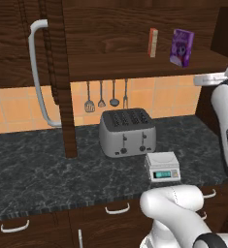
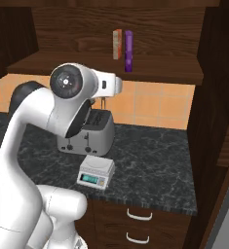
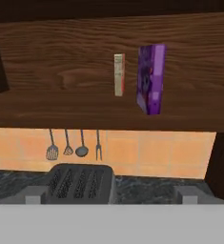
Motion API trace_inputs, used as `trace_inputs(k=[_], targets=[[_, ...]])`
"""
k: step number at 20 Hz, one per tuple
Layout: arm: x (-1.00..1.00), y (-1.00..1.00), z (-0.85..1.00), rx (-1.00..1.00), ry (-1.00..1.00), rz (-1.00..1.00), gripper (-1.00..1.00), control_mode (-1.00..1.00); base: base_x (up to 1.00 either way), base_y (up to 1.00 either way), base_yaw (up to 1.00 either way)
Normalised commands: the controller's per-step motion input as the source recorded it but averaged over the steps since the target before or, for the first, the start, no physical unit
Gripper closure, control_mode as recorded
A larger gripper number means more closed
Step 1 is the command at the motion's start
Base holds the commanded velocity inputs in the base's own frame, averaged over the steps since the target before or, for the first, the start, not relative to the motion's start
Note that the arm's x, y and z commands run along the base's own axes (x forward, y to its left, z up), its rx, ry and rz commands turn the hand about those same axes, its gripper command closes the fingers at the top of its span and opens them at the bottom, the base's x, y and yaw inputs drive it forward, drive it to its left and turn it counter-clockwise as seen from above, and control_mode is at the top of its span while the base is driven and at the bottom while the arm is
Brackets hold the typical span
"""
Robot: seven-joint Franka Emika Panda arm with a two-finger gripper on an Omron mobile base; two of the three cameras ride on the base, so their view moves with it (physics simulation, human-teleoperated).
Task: Pick the cereal and place it on the digital scale for weighing, and close the cabinet.
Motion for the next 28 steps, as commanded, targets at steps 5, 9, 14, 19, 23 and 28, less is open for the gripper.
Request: trace_inputs(k=[5, 9, 14, 19, 23, 28], targets=[[0.21, -0.21, 0.26, 0.00, -0.18, -0.03, -1.00, -1.00, 0.00, 0.00, 0.00], [0.20, -0.31, 0.23, 0.01, -0.12, 0.00, -1.00, -1.00, 0.00, 0.00, 0.00], [0.35, -0.11, 0.11, 0.00, -0.02, 0.00, -1.00, -1.00, 0.00, 0.00, 0.00], [0.45, -0.02, 0.14, 0.00, 0.00, 0.00, -1.00, -1.00, 0.00, 0.00, 0.00], [0.48, -0.15, 0.23, 0.00, 0.00, 0.00, -1.00, -1.00, 0.00, 0.00, 0.00], [0.43, -0.06, 0.32, 0.00, 0.05, 0.00, -1.00, -1.00, 0.00, 0.00, 0.00]])
